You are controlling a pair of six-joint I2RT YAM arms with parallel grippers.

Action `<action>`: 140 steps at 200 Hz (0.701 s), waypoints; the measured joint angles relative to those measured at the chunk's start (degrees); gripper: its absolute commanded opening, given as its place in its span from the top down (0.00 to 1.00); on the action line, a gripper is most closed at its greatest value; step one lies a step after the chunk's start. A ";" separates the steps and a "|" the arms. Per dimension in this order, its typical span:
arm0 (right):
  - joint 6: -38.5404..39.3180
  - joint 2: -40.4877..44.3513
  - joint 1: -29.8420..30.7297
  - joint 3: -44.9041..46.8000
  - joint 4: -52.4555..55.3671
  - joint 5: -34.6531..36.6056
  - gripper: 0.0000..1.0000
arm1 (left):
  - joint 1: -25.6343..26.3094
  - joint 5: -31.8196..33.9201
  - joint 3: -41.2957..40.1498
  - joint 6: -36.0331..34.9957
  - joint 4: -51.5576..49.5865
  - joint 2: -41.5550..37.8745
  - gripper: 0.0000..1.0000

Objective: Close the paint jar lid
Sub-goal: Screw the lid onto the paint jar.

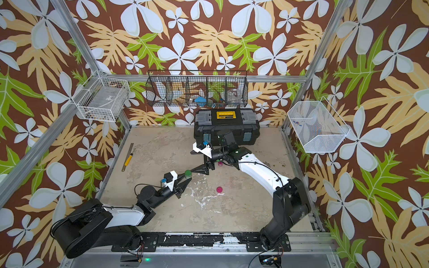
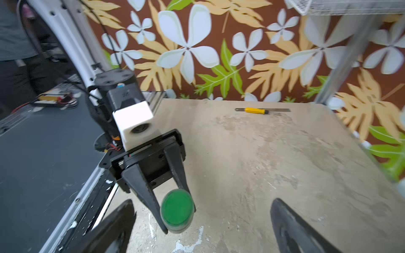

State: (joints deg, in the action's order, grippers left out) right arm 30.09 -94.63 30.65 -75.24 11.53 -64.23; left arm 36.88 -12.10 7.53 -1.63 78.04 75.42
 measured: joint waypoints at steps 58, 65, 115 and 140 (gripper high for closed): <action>18.80 -7.43 0.59 -4.81 10.88 -9.31 0.18 | 0.02 0.00 -0.04 0.00 0.00 -0.26 0.88; 19.71 -7.91 0.94 -5.03 11.28 -9.35 0.20 | 0.02 0.00 -0.04 0.00 0.00 -0.26 0.88; 22.71 -9.64 2.38 -6.10 13.51 -8.92 0.33 | 0.02 0.02 -0.04 -0.02 0.00 -0.26 0.88; 22.84 -9.64 2.71 -6.10 13.49 -8.57 0.44 | 0.02 0.02 -0.04 -0.04 0.00 -0.26 0.88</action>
State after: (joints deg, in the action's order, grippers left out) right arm 52.93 -104.27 33.36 -81.34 25.02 -72.79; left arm 36.91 -12.08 7.49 -1.67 78.04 75.16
